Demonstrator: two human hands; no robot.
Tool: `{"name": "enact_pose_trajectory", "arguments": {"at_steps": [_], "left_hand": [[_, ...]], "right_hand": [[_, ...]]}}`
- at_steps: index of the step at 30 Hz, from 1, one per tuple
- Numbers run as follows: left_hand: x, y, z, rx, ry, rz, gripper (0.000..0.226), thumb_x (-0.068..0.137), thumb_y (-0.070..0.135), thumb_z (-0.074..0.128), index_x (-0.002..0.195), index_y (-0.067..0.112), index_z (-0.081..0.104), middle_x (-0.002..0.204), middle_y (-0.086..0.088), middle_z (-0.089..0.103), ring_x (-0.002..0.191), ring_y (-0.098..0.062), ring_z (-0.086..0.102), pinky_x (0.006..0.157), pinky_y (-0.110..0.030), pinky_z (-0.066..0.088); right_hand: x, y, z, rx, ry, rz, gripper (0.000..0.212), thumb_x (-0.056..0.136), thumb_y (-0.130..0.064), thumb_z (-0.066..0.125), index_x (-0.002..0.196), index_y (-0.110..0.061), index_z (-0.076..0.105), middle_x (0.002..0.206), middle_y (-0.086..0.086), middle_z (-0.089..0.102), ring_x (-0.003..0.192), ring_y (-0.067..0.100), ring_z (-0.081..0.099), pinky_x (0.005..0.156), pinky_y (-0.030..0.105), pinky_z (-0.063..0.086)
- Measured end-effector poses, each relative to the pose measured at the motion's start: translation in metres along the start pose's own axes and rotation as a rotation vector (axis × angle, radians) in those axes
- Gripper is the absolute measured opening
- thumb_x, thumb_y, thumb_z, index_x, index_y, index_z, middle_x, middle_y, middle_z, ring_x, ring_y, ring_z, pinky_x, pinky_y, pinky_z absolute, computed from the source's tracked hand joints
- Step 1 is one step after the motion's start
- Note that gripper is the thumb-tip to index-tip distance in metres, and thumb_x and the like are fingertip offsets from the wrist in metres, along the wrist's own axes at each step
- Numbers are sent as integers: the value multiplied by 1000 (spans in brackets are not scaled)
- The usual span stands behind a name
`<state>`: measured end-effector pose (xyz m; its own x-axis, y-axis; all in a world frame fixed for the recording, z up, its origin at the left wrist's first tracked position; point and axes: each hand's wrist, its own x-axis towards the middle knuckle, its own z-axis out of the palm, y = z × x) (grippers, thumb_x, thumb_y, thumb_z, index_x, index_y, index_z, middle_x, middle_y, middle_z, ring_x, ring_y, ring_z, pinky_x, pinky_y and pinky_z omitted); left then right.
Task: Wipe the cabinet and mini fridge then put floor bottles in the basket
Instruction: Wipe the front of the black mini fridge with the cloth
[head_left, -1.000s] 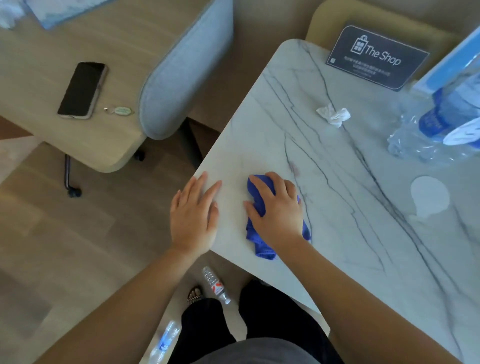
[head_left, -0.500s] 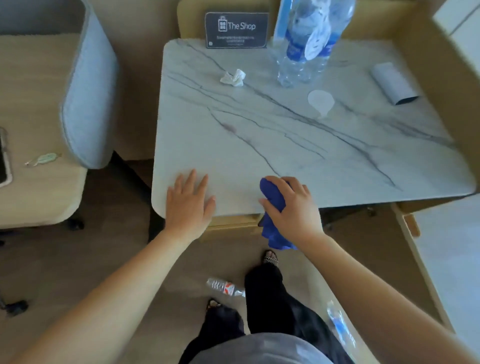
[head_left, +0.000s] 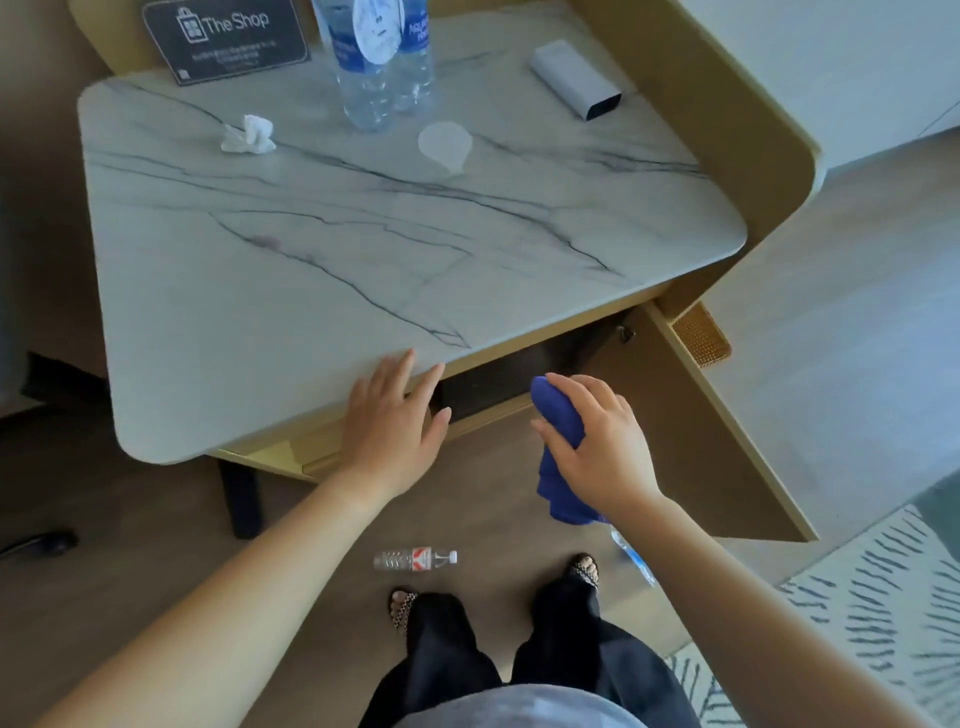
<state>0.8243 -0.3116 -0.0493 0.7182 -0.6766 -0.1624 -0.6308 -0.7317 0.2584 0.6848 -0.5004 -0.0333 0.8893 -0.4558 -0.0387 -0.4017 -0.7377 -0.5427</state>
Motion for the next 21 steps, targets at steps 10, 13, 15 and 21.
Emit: {"name": "enact_pose_trajectory", "arguments": {"at_steps": [10, 13, 15, 21], "left_hand": [[50, 110, 73, 23, 9, 69, 54, 92, 40, 32, 136, 15, 51, 146, -11, 44, 134, -33, 41, 102, -56, 38], [80, 117, 113, 13, -12, 76, 53, 94, 41, 35, 140, 18, 46, 149, -7, 41, 138, -29, 35, 106, -57, 34], [102, 112, 147, 35, -13, 99, 51, 94, 38, 41, 142, 20, 44, 150, -5, 39, 139, -27, 33, 108, -56, 29], [172, 74, 251, 145, 41, 186, 51, 95, 32, 52, 143, 20, 42, 151, -5, 37, 142, -25, 28, 112, -50, 24]], "right_hand": [[32, 128, -15, 70, -48, -21, 46, 90, -39, 58, 133, -27, 48, 131, -6, 48, 115, 20, 45, 86, 26, 36], [45, 164, 7, 66, -5, 1, 44, 90, -37, 60, 131, -26, 50, 128, -2, 45, 113, 20, 45, 81, 26, 37], [55, 189, 33, 69, 26, 34, 43, 89, -36, 61, 130, -25, 50, 127, 0, 45, 113, 20, 44, 81, 26, 36], [94, 265, 136, 163, 106, 99, 47, 90, -38, 58, 134, -26, 45, 128, -2, 43, 113, 14, 42, 87, 24, 38]]}}
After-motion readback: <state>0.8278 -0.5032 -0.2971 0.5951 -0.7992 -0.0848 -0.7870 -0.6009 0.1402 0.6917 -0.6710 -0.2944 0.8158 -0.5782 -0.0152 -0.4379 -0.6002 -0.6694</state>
